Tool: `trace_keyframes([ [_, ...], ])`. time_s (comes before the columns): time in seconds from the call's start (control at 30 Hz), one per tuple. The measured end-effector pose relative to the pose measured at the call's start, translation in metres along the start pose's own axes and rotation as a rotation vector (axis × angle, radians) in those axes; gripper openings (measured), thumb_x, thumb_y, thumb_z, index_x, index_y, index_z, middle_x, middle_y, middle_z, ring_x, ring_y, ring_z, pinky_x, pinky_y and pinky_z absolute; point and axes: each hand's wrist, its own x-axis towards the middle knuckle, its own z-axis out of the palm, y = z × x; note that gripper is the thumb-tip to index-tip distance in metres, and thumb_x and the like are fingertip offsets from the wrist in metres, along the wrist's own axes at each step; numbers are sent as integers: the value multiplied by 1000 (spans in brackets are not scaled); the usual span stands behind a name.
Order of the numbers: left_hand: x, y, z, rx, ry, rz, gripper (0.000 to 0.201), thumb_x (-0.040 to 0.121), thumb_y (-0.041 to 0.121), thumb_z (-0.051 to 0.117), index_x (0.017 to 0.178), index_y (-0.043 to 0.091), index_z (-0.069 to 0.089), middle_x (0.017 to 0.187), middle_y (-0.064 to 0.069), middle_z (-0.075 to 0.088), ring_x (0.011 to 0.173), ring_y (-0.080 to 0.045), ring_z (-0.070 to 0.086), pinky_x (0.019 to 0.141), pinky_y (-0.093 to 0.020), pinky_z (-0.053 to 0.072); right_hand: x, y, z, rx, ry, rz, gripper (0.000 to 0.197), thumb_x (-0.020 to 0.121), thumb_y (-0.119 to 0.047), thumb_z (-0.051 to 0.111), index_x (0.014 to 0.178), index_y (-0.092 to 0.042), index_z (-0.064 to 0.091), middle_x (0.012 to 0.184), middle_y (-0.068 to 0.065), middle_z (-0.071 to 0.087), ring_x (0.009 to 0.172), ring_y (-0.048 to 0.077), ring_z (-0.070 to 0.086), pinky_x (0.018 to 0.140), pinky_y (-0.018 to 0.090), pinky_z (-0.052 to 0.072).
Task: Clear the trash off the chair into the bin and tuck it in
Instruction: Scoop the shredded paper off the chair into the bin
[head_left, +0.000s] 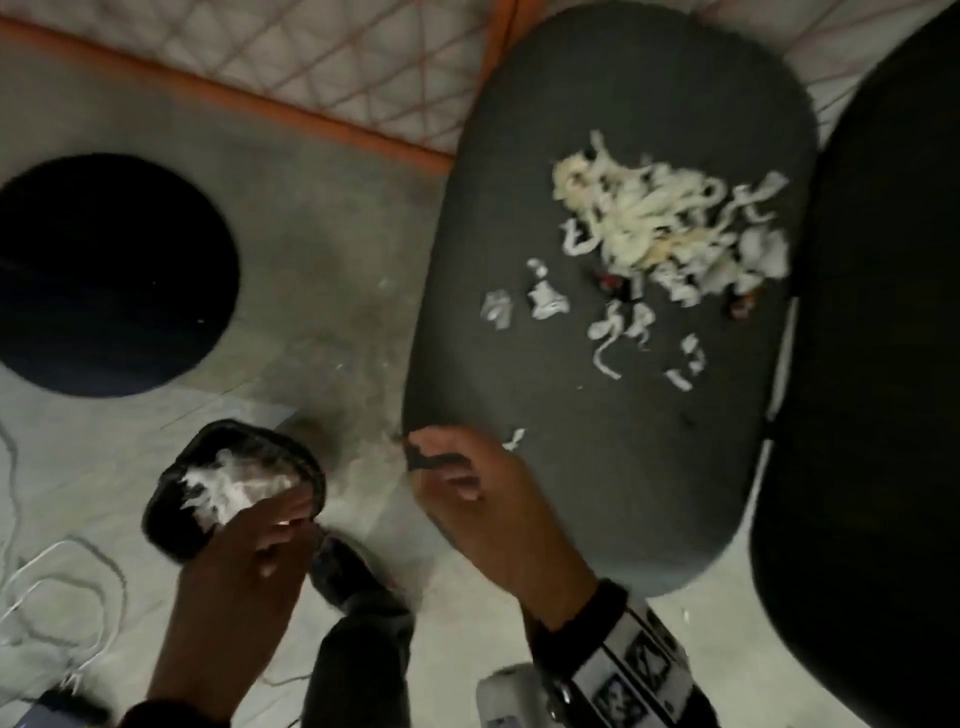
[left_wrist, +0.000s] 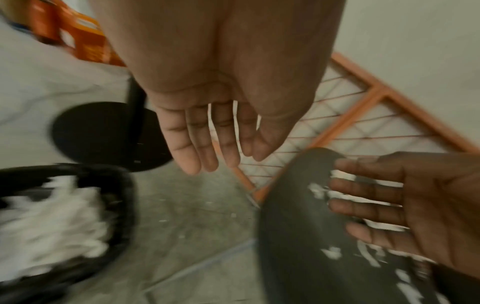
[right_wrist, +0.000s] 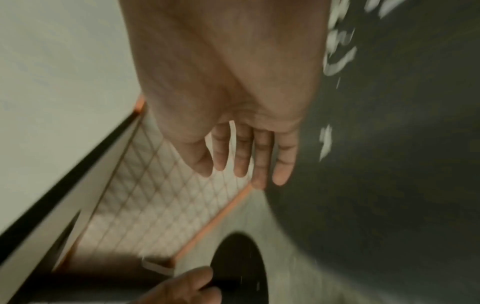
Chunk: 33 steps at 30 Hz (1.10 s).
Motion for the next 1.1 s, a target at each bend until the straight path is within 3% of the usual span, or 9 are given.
trace_keyframes([
  [0.13, 32, 109, 63, 87, -163, 182, 28, 84, 39, 55, 111, 43, 59, 101, 22, 64, 95, -3, 62, 79, -16, 49, -4, -25, -131, 53, 447, -109, 20, 89, -15, 63, 102, -30, 66, 102, -7, 70, 86, 5, 64, 76, 18, 49],
  [0.2, 63, 153, 96, 161, -171, 332, 41, 77, 44, 47, 115, 35, 61, 111, 8, 62, 102, -18, 62, 91, -35, 52, 17, -27, -190, 12, 613, -156, 21, 90, -15, 62, 101, -33, 64, 109, -3, 68, 92, 4, 63, 82, 22, 49],
  [0.27, 102, 192, 131, 294, -136, 461, 39, 80, 38, 54, 118, 31, 60, 120, -3, 57, 111, -28, 56, 99, -43, 46, 48, -27, -243, -103, 720, -161, 21, 91, -20, 60, 107, -33, 63, 122, 0, 61, 103, 5, 59, 93, 23, 48],
  [0.43, 187, 294, 189, 495, -170, 409, 77, 78, 49, 67, 143, 42, 26, 159, 3, 8, 146, -34, 9, 113, -54, 26, 138, -31, -336, -347, 680, -117, 46, 94, -28, 55, 139, -23, 47, 151, 7, 33, 138, 22, 38, 116, 41, 33],
  [0.6, 237, 322, 231, 900, -301, 366, 104, 61, 83, 56, 140, 58, -7, 160, 9, -18, 147, -40, -10, 110, -70, 17, 194, -6, -361, -694, 491, 4, 56, 97, -39, 44, 150, -28, 30, 164, 4, 13, 151, 30, 8, 120, 55, 15],
  [0.73, 218, 292, 255, 1069, -261, 431, 87, 75, 81, 37, 147, 45, 3, 162, 7, -11, 148, -36, -6, 115, -64, 10, 174, 30, -337, -760, 439, 15, 50, 101, -33, 35, 150, -25, 30, 165, 2, 9, 152, 28, 2, 121, 55, 8],
  [0.83, 177, 259, 263, 1011, -217, 501, 76, 85, 68, 40, 148, 37, 12, 162, 2, 1, 149, -34, 0, 118, -57, 10, 137, 64, -300, -633, 460, -63, 47, 99, -24, 39, 145, -16, 42, 162, 7, 21, 151, 29, 13, 119, 55, 19],
  [0.93, 141, 238, 266, 1002, -314, 513, 74, 84, 67, 39, 147, 39, 13, 161, 2, 6, 149, -31, 3, 120, -54, 9, 100, 87, -267, -561, 427, -49, 45, 97, -24, 39, 141, -18, 47, 160, 4, 29, 150, 25, 20, 117, 53, 26],
  [1.1, 133, 259, 244, 762, -106, 514, 48, 85, 62, 42, 128, 41, 48, 138, 11, 49, 132, -21, 39, 107, -43, 36, 78, 82, -275, -437, 559, -29, 50, 92, -43, 33, 137, -30, 49, 157, -3, 30, 147, 22, 25, 112, 53, 35],
])
